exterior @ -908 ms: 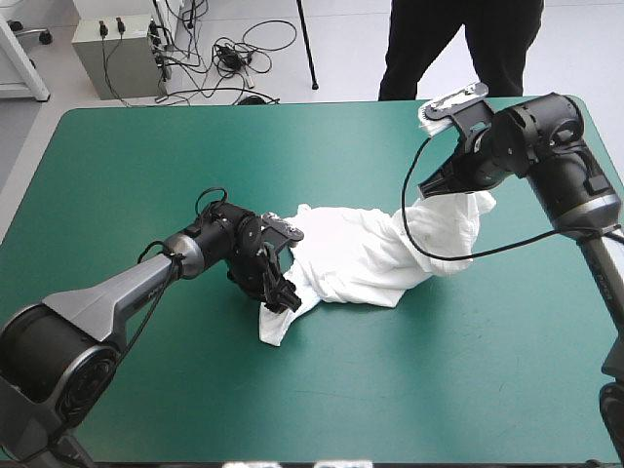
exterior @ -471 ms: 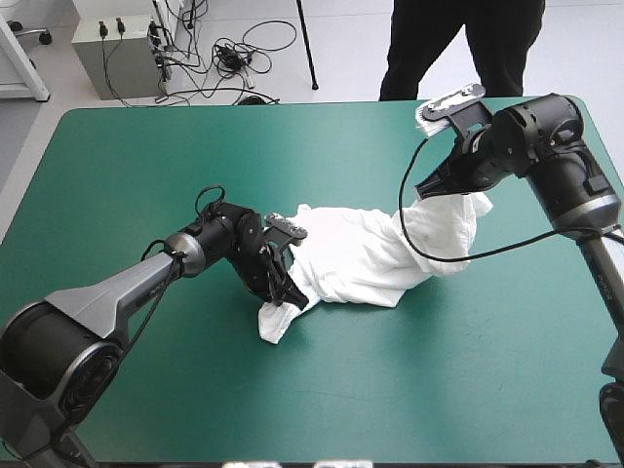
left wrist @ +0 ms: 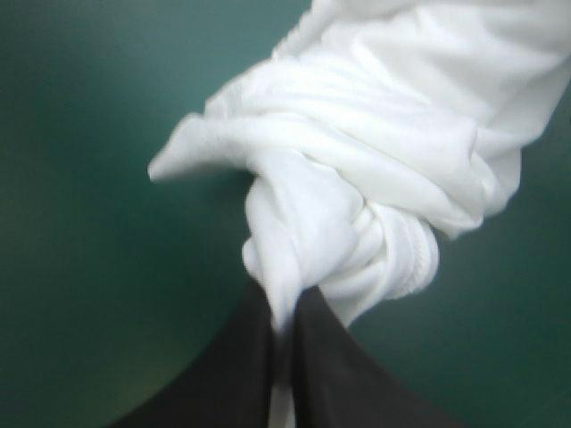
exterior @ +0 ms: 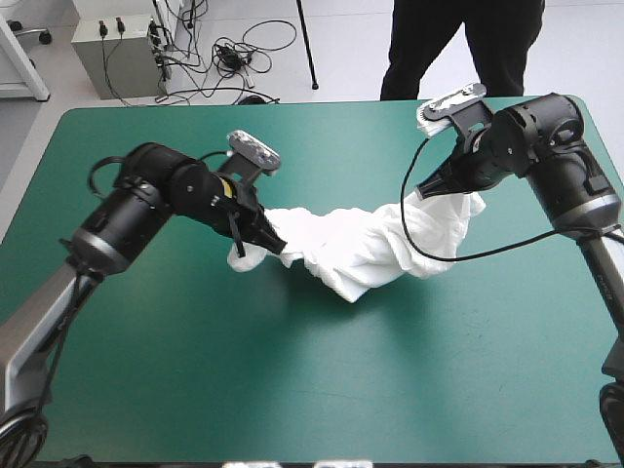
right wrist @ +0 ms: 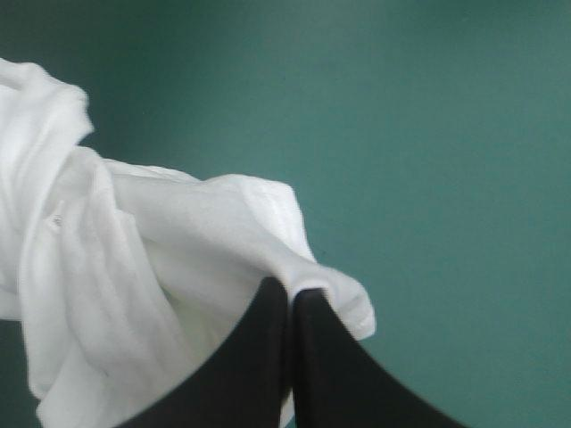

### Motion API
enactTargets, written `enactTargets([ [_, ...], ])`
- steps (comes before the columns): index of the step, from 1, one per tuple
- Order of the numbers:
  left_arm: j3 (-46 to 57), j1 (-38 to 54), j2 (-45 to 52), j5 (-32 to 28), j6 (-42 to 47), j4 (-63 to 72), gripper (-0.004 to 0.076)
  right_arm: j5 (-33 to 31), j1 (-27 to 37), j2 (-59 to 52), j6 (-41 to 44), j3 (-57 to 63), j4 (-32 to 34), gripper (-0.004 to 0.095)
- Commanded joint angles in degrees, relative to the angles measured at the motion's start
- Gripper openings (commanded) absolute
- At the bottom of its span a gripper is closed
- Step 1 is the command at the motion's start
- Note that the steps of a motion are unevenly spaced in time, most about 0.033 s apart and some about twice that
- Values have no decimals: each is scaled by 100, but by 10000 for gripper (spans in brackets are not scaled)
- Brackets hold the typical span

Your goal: Fold the cloth

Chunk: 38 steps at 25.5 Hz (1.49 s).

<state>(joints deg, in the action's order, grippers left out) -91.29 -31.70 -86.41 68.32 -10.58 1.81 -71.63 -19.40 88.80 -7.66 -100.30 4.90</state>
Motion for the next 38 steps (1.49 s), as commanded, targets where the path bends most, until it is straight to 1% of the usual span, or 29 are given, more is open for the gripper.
enactTargets([
  [1,-800,-23,586,82,218,-264,-9,15,-13,-370,48,-367,112,-17],
  [3,-1155,-23,759,82,233,-292,-9,15,-13,-475,97,-539,97,-17],
  [6,-2068,-23,1150,137,241,-282,-9,15,-13,-851,206,-951,87,-17],
  [8,-2301,-23,1289,180,241,-270,-9,15,-13,-1048,206,-1054,26,-17],
  [14,-2521,-23,1711,436,241,-76,-9,15,-13,-1676,206,-1082,-191,-17],
  [15,-2521,-23,1770,550,241,-62,-9,15,-13,-1753,206,-1082,-269,-17],
  [17,-2407,-23,1933,550,363,-7,-9,15,-13,-1987,206,-1030,-559,-17],
  [18,-2307,-23,2009,550,363,125,-9,15,-13,-2095,206,-942,-747,-17],
  [21,-1810,-23,2226,560,489,289,-9,15,-13,-2349,194,-485,-1038,-17],
  [24,-815,-23,2543,560,628,637,-9,15,-13,-2638,194,455,-1172,-17],
  [25,-624,-23,2584,560,628,677,-9,15,-13,-2690,194,698,-1183,-17],
  [29,190,-23,2673,560,628,659,-9,15,-13,-2744,131,1550,-1158,-17],
  [33,970,-23,2602,474,653,355,-9,63,-13,-2595,45,2191,-1118,-17],
  [36,1491,-13,2469,304,653,35,-9,264,-13,-2417,-13,2490,-968,-17],
  [38,1797,-13,2373,93,677,-122,-9,468,-13,-2259,-13,2578,-732,-17],
])
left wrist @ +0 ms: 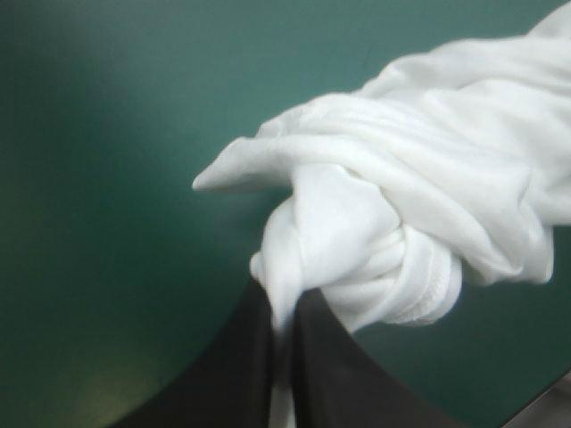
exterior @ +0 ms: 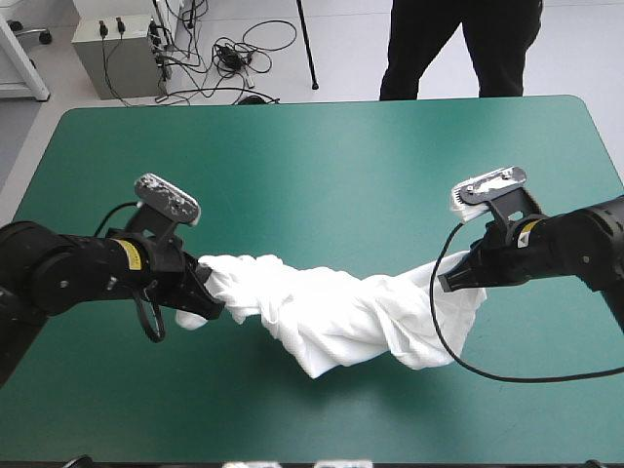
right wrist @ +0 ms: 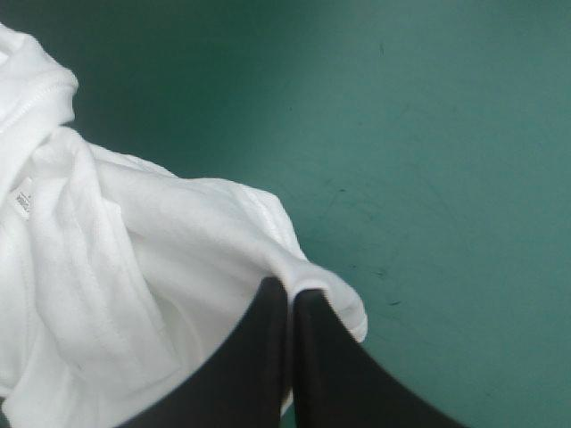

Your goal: Fold the cloth

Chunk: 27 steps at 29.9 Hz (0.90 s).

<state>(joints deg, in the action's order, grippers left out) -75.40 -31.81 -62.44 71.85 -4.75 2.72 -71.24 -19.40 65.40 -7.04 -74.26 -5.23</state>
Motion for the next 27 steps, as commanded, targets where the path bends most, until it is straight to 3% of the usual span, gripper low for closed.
enactTargets([
  [1,358,-2,-100,-397,108,-272,-9,515,-13,188,-75,-21,385,-17],
  [10,776,-2,-1108,-1405,108,-617,-9,1305,-3,1377,0,-21,1305,-17],
  [19,776,440,-2214,-1678,357,-1090,-9,1751,-3,2429,250,-21,1844,-17],
  [27,776,795,-2379,-1772,321,-981,13,2123,-3,2562,908,-47,2604,32],
])
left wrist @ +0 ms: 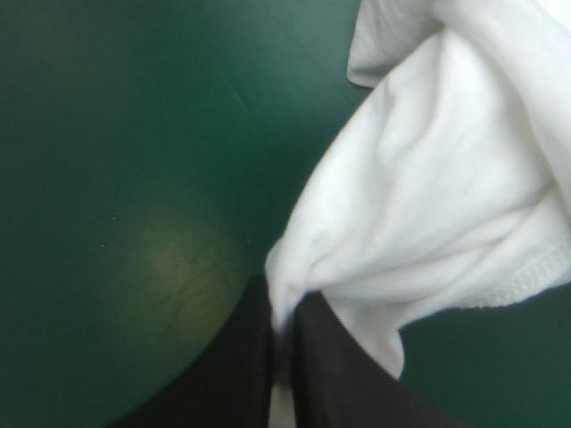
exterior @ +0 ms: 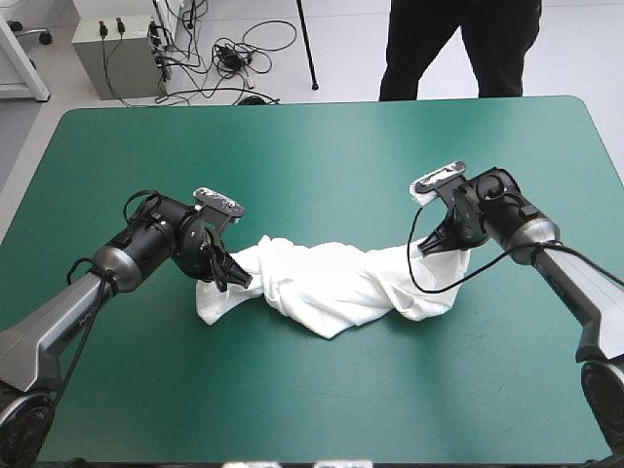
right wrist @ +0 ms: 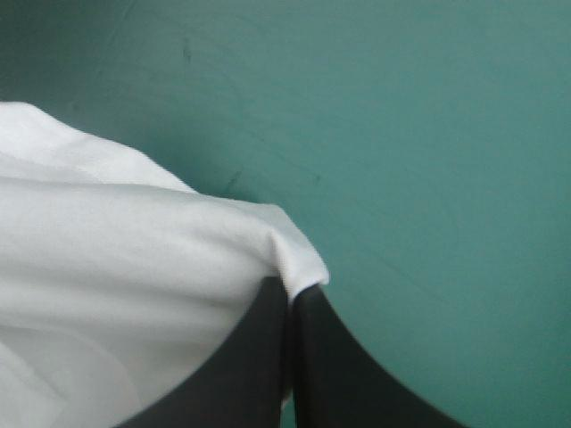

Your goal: Fold the cloth

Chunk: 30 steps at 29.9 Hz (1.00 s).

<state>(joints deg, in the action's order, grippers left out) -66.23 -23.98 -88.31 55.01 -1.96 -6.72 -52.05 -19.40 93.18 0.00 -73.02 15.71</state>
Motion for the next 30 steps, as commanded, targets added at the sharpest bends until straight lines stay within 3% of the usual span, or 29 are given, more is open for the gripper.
enactTargets([
  [1,-141,12,207,-79,42,-3,34,218,-3,-216,229,-172,510,74],
  [4,-141,12,207,-6,-13,85,118,197,-3,-216,241,-262,377,264],
  [7,-141,12,207,127,-233,356,243,111,-3,-216,241,-404,173,516],
  [10,-166,12,207,348,-261,489,380,-156,-3,-240,241,-587,173,681],
  [14,-377,12,407,769,-235,462,469,-584,-3,-372,251,-826,173,673],
  [23,-625,12,1707,1880,81,543,470,-1252,-3,-1602,380,-832,161,671],
  [30,-5,12,2163,1577,230,437,470,-1739,-3,-2710,579,-729,-208,671],
])
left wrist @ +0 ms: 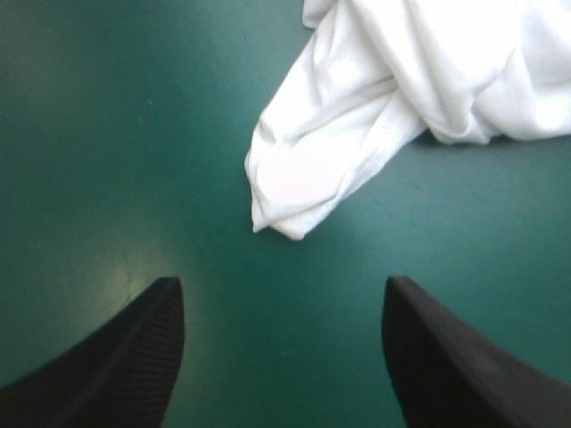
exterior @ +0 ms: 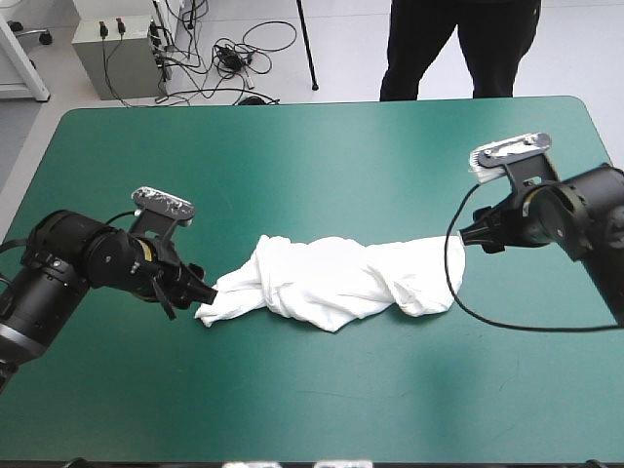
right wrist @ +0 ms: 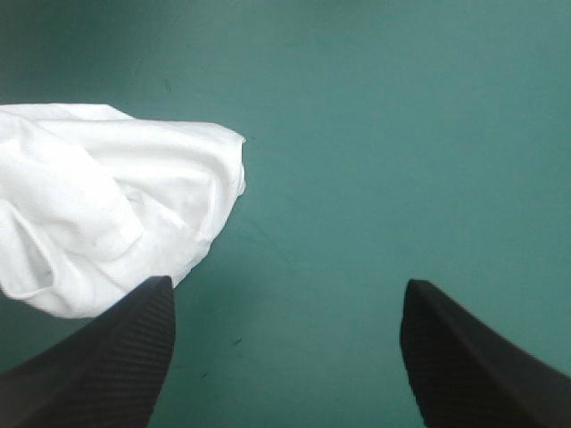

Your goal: Fold the cloth

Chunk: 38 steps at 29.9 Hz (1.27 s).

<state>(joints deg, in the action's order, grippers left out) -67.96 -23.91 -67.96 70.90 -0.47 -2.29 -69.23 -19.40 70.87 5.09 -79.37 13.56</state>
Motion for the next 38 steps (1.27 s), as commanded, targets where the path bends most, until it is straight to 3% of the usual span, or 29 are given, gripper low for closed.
enactTargets([
  [1,372,4,116,-134,89,-6,470,-20,-3,-621,95,-3,-57,671],
  [9,1442,4,-238,-1780,218,19,470,-9,-3,-1246,371,992,-213,671],
  [26,1442,4,-2068,-2524,252,13,447,316,-3,-1302,287,1600,-418,671],
  [29,1442,4,-2122,-2499,252,68,380,592,-3,-1254,287,1900,-458,671],
  [36,1442,4,-2122,-2466,252,162,26,1621,-3,-664,452,2590,-1164,671],
  [38,1442,4,-2122,-2454,234,292,-6,1882,-3,-364,597,2602,-1175,671],
])
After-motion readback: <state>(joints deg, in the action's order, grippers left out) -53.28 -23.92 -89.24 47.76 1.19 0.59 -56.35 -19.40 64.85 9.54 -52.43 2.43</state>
